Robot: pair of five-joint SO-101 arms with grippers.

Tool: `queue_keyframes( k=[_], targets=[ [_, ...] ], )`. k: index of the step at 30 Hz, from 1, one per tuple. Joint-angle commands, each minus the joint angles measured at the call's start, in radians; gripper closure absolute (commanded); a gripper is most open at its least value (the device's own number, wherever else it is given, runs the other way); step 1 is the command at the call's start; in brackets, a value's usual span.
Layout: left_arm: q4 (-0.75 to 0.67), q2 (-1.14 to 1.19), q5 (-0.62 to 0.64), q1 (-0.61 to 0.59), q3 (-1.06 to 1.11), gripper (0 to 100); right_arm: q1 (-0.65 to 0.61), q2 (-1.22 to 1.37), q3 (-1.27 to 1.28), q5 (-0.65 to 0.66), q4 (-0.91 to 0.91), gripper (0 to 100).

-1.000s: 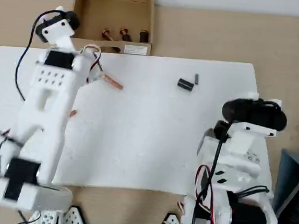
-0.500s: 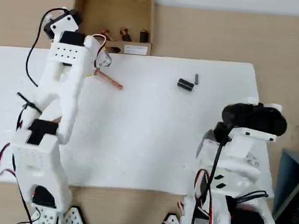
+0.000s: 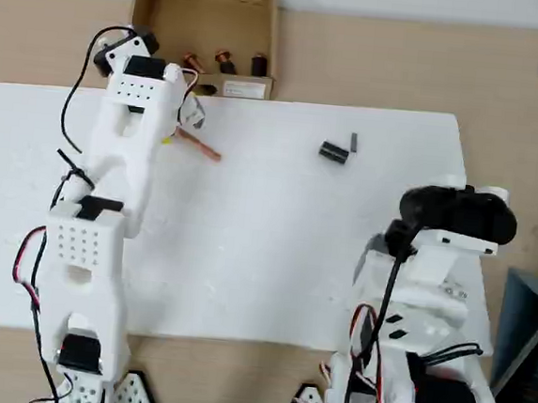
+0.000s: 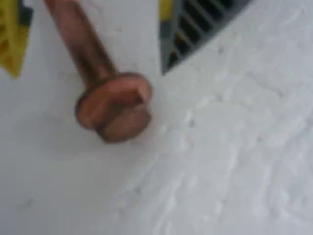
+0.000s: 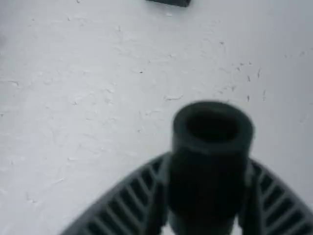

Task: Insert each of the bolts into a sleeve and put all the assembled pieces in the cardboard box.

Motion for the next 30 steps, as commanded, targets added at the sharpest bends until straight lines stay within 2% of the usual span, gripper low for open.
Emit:
queue_keyframes(
  k=[1, 8, 10, 14, 23, 30],
  targets=[
    [0.002, 0.027, 0.008, -0.006, -0.087, 80, 0.016, -0.01, -0.001, -0.009, -0.018, 98.9],
    [0.005, 0.124, 0.008, -0.02, -0.127, 80, 0.016, -0.01, -0.001, -0.009, -0.018, 98.9],
    [0.005, 0.137, 0.008, -0.026, -0.127, 85, 0.016, -0.007, -0.001, -0.009, -0.018, 98.9],
    [0.005, 0.145, 0.006, -0.046, -0.124, 100, 0.016, -0.005, -0.001, -0.009, -0.018, 98.9],
    [0.009, 0.145, 0.008, -0.043, -0.123, 100, 0.01, -0.002, -0.001, -0.003, -0.026, 98.9],
    [0.186, 0.143, 0.008, -0.041, -0.288, 100, 0.01, -0.008, -0.008, -0.002, -0.026, 98.9]
  ],
)
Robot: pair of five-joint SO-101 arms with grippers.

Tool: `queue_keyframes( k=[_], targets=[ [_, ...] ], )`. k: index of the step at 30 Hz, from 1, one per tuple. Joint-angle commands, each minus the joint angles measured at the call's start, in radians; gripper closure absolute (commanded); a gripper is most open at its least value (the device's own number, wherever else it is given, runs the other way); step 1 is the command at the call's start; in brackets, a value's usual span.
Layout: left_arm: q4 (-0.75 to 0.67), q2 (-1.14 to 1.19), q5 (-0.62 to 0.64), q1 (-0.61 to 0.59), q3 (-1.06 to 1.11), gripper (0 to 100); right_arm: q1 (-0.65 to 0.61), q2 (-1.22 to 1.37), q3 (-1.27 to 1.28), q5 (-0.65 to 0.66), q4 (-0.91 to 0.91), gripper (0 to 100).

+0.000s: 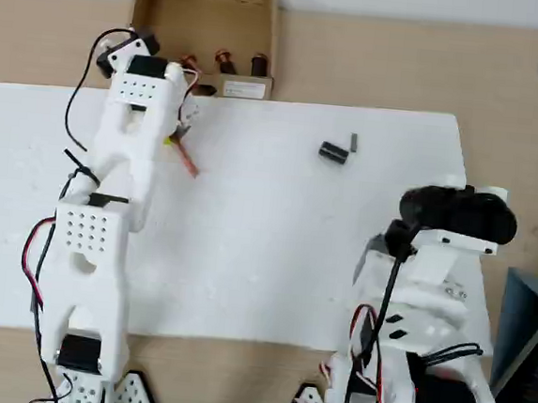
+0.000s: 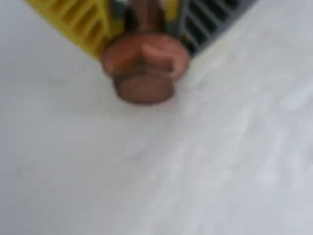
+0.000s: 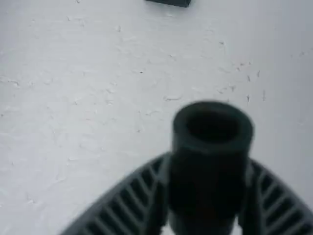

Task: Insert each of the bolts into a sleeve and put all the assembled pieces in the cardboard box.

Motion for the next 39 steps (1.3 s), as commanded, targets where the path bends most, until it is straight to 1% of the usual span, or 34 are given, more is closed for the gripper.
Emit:
queue_keyframes(
  k=[1, 3, 5, 7, 10, 13, 14, 17, 21, 28, 33, 36, 39],
  targets=[
    [0.114, -0.01, 0.003, -0.023, -0.13, 100, 0.008, -0.008, -0.018, -0.002, -0.021, 98.9],
    [0.181, -0.01, 0.0, -0.021, -0.236, 100, 0.008, -0.007, -0.05, 0.0, -0.02, 98.9],
    [0.25, -0.01, -0.005, -0.015, -0.367, 100, 0.008, -0.002, -0.076, 0.037, -0.026, 98.9],
    [0.311, -0.01, -0.043, -0.005, -0.512, 100, 0.008, -0.002, -0.081, 0.077, -0.026, 98.9],
    [0.327, -0.012, -0.11, 0.012, -0.704, 100, 0.008, -0.008, -0.077, 0.095, -0.023, 98.9],
    [0.327, -0.042, -0.216, 0.025, -0.89, 100, 0.008, -0.008, -0.077, 0.095, -0.021, 98.9],
    [0.327, -0.061, -0.256, 0.035, -0.907, 100, 0.008, -0.008, -0.077, 0.097, -0.021, 98.9],
    [0.327, -0.166, -0.333, 0.071, -0.884, 100, 0.008, -0.008, -0.076, 0.098, -0.02, 98.9],
    [0.327, -0.314, -0.39, 0.121, -0.875, 100, 0.008, -0.01, -0.054, 0.155, -0.02, 98.9],
    [0.327, -0.501, -0.459, 0.206, -0.875, 100, 0.008, -0.01, -0.044, 0.161, -0.025, 98.9],
    [0.327, -0.615, -0.54, 0.235, -0.872, 100, -0.001, -0.01, -0.021, 0.181, -0.026, 98.9],
    [0.327, -0.693, -0.585, 0.23, -0.809, 100, -0.025, -0.012, -0.008, 0.184, -0.026, 98.9],
    [0.327, -0.803, -0.592, 0.227, -0.698, 100, -0.054, -0.012, -0.005, 0.183, -0.035, 98.9]
  ],
)
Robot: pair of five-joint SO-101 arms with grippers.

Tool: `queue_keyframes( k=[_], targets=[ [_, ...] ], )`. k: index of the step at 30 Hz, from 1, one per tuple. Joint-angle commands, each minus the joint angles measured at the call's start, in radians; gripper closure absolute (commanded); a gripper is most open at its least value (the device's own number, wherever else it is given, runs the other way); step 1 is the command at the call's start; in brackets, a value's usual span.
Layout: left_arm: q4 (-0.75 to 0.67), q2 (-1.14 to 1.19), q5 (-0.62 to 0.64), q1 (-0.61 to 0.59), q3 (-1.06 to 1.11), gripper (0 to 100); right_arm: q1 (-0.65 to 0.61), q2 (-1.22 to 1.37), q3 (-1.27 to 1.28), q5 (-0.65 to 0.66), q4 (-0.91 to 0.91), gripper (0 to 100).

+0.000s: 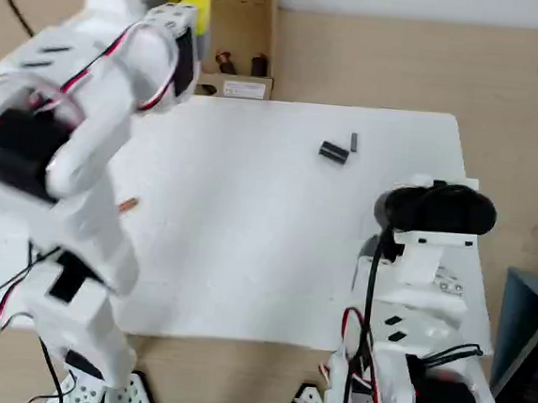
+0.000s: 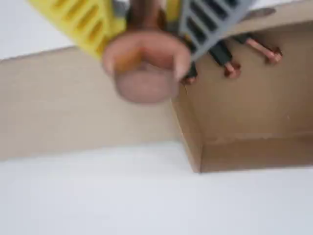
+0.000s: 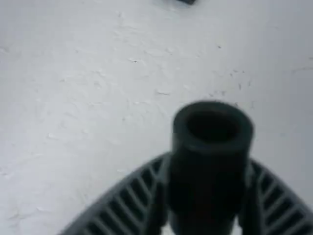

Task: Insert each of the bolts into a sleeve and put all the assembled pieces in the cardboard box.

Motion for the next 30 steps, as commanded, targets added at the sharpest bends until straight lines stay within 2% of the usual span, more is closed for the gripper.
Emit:
queue_keyframes(
  k=[1, 9, 19, 24, 30],
  targets=[
    [0.005, -0.162, -0.015, 0.002, 0.127, 100, -0.036, -0.01, 0.004, 0.006, -0.041, 98.9],
    [0.005, -0.549, -0.017, 0.003, 0.611, 100, -0.088, -0.008, 0.015, 0.006, -0.074, 98.9],
    [-0.006, -1.026, -0.009, 0.012, 1.174, 100, -0.116, -0.067, 0.17, 0.005, -0.172, 98.9],
    [-0.084, -1.291, -0.008, 0.005, 1.517, 100, -0.228, -0.272, 0.3, 0.006, -0.209, 98.9],
    [-0.278, -1.669, -0.008, 0.003, 1.993, 100, -0.306, -0.476, 0.406, 0.011, -0.227, 98.9]
  ],
)
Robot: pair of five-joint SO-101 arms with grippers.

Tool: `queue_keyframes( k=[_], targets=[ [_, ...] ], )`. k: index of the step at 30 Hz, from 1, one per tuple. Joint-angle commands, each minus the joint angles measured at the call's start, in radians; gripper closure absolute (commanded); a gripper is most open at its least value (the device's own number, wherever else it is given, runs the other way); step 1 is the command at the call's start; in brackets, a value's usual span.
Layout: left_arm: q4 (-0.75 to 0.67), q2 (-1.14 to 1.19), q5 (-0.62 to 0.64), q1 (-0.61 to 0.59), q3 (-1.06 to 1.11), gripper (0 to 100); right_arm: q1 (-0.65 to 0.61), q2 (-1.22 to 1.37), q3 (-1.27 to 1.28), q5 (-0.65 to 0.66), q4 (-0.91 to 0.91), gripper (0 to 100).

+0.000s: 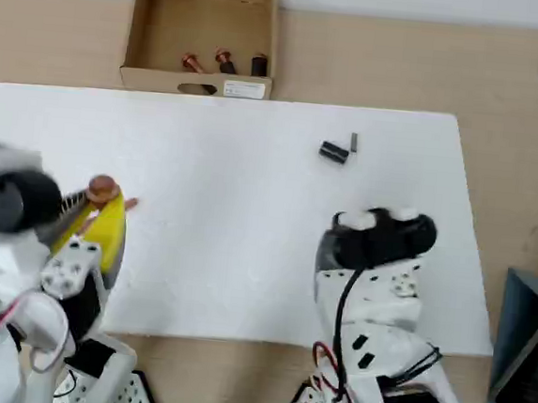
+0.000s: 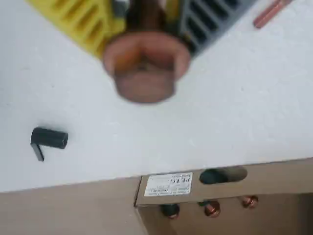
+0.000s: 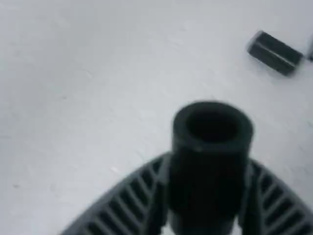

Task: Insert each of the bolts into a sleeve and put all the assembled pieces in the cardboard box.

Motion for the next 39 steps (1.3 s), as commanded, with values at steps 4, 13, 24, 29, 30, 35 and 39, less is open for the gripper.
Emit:
queue_keyframes(
  k=[4, 13, 24, 29, 30, 35, 39],
  targets=[
    [-0.203, -0.386, -0.003, 0.003, 0.486, 100, -0.038, -0.096, 0.036, 0.011, -0.034, 98.9],
    [-0.457, -0.498, 0.186, 0.011, 0.689, 100, -0.274, -0.093, 0.091, 0.02, -0.104, 98.9],
    [-0.692, -0.498, 0.354, 0.014, 0.764, 100, -0.438, -0.093, 0.156, 0.12, -0.212, 98.9],
    [-0.69, -0.498, 0.411, 0.072, 0.786, 100, -0.498, -0.093, 0.156, 0.12, -0.261, 98.9],
    [-0.69, -0.498, 0.422, 0.101, 0.786, 100, -0.509, -0.093, 0.156, 0.12, -0.275, 98.9],
    [-0.695, -0.498, 0.442, 0.18, 0.802, 100, -0.542, -0.09, 0.156, 0.12, -0.31, 98.9],
    [-0.76, -0.498, 0.442, 0.187, 0.855, 100, -0.585, -0.091, 0.156, 0.12, -0.31, 98.9]
  ],
)
